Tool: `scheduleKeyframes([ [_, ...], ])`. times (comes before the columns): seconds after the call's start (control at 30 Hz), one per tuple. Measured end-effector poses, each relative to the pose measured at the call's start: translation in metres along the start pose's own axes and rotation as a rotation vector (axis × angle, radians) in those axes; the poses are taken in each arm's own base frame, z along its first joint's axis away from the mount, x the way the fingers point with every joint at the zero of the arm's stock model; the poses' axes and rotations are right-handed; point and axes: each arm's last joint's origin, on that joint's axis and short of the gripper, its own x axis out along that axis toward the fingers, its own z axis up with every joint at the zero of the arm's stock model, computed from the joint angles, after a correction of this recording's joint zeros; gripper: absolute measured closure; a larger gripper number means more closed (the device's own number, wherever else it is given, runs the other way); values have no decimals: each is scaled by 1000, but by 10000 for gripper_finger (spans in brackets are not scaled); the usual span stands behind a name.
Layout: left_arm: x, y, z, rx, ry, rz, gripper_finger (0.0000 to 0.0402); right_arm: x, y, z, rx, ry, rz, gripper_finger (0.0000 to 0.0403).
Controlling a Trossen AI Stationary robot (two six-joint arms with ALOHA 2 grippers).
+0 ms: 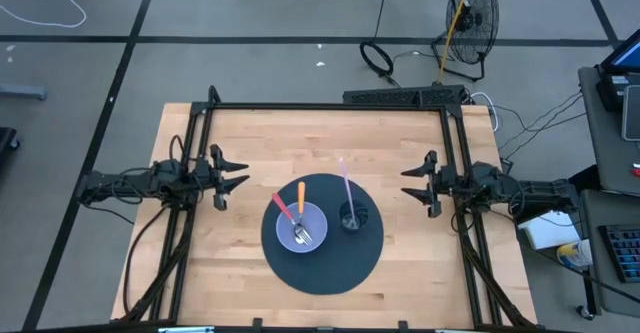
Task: Pick & Place Utensil
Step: Return to Home Position
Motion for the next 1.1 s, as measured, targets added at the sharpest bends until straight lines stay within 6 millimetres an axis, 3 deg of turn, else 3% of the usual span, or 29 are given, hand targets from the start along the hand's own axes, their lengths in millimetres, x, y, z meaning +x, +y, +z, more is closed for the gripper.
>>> scheduleKeyframes([
  [1.1,0,0,0,-34,0,-1,256,0,0,-4,67,46,-2,193],
])
